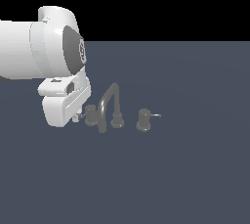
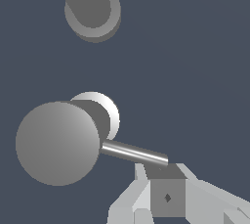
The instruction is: Turn on the faucet by rotating a designated handle.
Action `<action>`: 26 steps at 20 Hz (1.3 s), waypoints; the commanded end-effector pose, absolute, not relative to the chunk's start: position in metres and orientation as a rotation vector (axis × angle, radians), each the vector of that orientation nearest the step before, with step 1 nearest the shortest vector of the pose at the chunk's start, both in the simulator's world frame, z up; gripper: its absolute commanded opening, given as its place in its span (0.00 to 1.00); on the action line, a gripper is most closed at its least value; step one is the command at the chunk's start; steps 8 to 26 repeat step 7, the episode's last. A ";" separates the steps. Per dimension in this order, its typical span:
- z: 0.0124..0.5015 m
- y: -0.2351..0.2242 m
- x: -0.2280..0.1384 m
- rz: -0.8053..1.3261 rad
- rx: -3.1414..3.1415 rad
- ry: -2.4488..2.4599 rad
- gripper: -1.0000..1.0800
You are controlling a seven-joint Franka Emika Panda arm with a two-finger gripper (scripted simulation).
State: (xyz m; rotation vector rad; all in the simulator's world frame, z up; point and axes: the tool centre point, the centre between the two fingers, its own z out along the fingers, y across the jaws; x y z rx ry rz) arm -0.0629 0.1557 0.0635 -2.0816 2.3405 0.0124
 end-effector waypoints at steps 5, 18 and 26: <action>0.064 0.103 -0.059 0.001 -2.042 2.386 0.00; 0.064 0.097 -0.058 0.000 -2.038 2.390 0.00; 0.064 0.097 -0.058 0.000 -2.038 2.390 0.00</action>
